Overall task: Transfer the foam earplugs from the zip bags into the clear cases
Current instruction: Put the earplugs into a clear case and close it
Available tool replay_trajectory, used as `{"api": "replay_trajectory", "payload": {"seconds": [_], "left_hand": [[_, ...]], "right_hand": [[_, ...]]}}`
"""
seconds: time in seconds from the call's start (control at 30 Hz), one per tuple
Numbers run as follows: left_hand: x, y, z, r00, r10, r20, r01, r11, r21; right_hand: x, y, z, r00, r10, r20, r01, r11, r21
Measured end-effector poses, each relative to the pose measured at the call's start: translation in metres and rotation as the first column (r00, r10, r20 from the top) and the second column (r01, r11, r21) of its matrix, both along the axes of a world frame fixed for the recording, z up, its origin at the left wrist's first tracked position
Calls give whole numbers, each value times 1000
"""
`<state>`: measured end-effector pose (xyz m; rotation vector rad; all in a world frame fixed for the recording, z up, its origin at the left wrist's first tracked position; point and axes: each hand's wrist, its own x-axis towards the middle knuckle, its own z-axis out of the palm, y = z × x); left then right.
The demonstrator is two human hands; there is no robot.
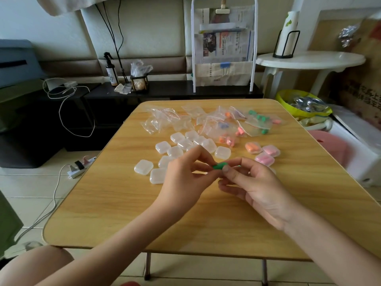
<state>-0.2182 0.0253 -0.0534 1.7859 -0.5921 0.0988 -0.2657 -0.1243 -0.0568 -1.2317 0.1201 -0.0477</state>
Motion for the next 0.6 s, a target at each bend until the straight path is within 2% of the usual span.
{"api": "replay_trajectory", "payload": {"seconds": [0.1, 0.17, 0.27, 0.37, 0.47, 0.6], "left_hand": [[1, 1, 4, 990, -18, -139, 0, 992, -124], [0, 2, 6, 978, -45, -205, 8, 984, -177], [-1, 1, 7, 956, -67, -284, 5, 976, -216], [0, 1, 9, 910, -139, -390, 28, 960, -278], [1, 1, 9, 770, -316, -555, 48, 895, -443], [2, 0, 5, 570, -492, -658, 17, 808, -590]], "right_hand": [[2, 0, 0, 998, 47, -40, -42, 991, 123], [4, -1, -1, 997, 45, -62, -35, 989, 143], [6, -3, -3, 998, -6, -56, 14, 991, 131], [5, -3, -3, 1000, -16, -3, 16, 1000, 11], [2, 0, -2, 995, -6, 97, 16, 995, -99], [1, 3, -1, 976, 40, 214, -16, 993, -114]]}}
